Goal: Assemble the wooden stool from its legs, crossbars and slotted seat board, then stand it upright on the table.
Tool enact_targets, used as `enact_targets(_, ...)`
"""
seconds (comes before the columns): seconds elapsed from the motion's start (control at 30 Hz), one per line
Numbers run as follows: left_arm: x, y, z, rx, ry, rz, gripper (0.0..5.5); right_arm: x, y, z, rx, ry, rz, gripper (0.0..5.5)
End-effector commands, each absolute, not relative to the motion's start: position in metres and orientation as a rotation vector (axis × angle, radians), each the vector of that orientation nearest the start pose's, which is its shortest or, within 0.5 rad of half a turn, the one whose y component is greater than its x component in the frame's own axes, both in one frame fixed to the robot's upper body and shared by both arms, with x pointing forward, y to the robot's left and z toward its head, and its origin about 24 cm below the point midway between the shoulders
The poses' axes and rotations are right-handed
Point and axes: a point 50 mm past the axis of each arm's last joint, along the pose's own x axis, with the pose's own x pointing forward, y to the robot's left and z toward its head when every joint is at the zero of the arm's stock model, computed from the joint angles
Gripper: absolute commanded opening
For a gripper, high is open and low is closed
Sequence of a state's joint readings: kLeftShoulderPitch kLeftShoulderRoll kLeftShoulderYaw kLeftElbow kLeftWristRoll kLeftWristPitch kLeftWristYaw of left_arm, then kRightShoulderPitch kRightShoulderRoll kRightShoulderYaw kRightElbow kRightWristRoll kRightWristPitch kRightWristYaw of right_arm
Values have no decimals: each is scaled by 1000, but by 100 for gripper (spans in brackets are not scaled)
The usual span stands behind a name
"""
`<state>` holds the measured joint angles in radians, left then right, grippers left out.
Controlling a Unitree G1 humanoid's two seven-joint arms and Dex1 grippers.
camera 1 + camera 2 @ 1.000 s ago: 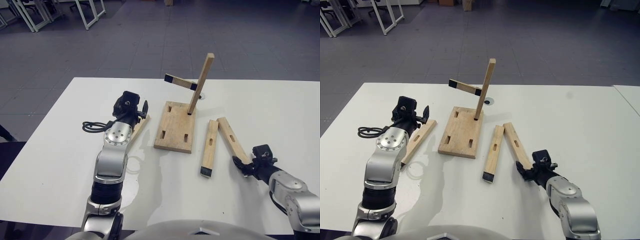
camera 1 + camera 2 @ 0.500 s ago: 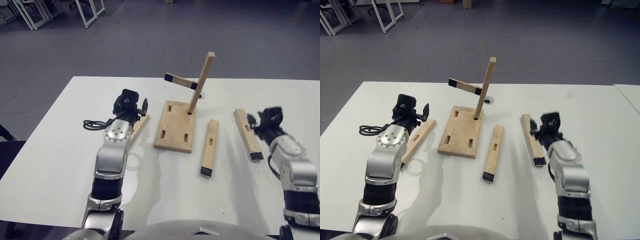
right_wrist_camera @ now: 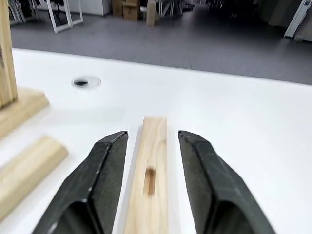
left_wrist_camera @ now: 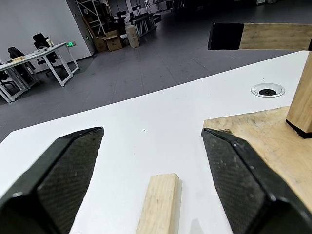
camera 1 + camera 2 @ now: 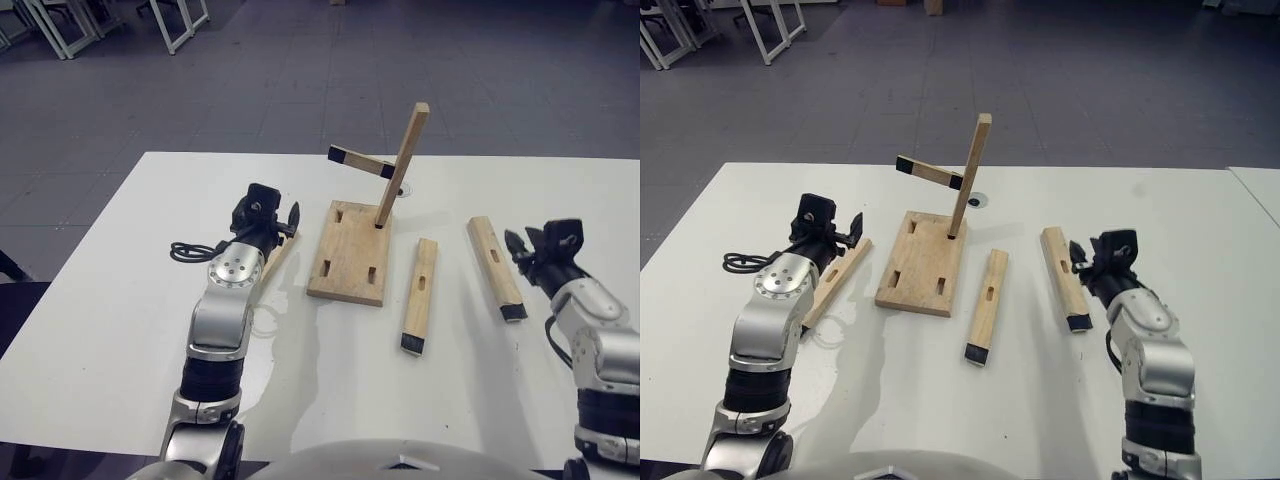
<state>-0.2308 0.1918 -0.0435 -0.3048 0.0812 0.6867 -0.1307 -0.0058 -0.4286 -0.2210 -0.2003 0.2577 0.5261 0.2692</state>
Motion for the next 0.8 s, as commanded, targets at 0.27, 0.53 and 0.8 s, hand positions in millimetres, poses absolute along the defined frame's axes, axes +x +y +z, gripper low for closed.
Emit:
enact_targets(0.27,272,147,98,241,205,-150,372,226,-256,39,-119,419,59,359)
enact_targets(0.53,272,148,97,230,213,-147,372,212,-249,20,-95,522,61,272)
enact_targets(0.8,275,150,98,223,210,-136,372,224,-251,35,-56,472,13,203)
